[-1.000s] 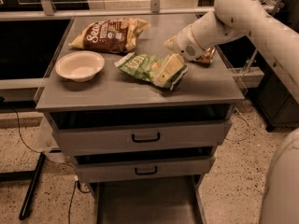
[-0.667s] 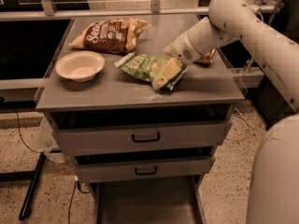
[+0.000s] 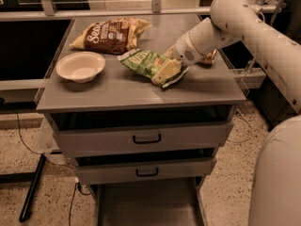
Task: Place green jalapeno chip bag into bottom drawer
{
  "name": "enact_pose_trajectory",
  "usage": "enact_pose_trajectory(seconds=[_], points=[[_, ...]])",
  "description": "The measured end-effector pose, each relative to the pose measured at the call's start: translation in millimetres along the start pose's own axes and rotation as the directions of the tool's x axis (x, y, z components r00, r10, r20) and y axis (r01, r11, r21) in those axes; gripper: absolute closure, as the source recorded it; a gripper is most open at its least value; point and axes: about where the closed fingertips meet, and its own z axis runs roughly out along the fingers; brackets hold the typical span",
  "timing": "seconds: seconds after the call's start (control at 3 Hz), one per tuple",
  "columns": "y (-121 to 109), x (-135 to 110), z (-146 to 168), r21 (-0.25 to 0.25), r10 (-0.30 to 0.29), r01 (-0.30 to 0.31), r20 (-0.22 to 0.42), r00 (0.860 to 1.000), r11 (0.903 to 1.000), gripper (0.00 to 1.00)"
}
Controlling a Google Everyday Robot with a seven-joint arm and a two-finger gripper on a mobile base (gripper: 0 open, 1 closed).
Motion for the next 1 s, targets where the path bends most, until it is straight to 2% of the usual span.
enact_pose_trajectory(seconds=[0.67,1.0], points=[[0.0,0.0,0.1,0.0,0.0,0.0,0.0,1.0,1.0,0.88],[0.0,-0.1,0.1,0.0,0.0,0.0,0.0,1.0,1.0,1.0]])
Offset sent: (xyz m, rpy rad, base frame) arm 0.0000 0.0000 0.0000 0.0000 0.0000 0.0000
